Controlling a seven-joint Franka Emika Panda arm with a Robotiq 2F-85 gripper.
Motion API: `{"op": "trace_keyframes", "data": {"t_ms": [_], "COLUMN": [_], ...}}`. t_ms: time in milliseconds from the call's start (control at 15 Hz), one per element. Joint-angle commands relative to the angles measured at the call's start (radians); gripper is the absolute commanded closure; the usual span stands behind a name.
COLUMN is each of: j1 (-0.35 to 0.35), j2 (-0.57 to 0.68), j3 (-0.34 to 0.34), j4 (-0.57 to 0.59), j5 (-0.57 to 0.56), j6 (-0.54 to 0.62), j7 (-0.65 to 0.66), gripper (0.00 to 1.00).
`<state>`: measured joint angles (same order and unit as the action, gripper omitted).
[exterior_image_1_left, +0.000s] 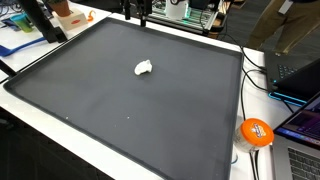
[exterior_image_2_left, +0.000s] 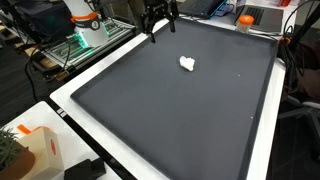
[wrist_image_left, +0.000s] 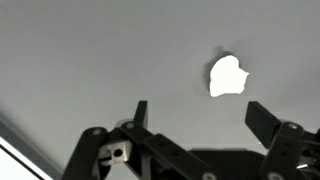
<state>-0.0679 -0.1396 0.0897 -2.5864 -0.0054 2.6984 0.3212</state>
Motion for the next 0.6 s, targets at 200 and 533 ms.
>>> {"op": "trace_keyframes", "data": {"t_ms": [200,533], "j1": [-0.141,0.060], "j2": [0.049,0.212], "j3": [0.258,0.190], "j4": [0.103,0.238], "j5": [-0.459,-0.611], "j6": [-0.234,-0.315], "j7": [0.519,0.743], "gripper": [0.00,0.00]}}
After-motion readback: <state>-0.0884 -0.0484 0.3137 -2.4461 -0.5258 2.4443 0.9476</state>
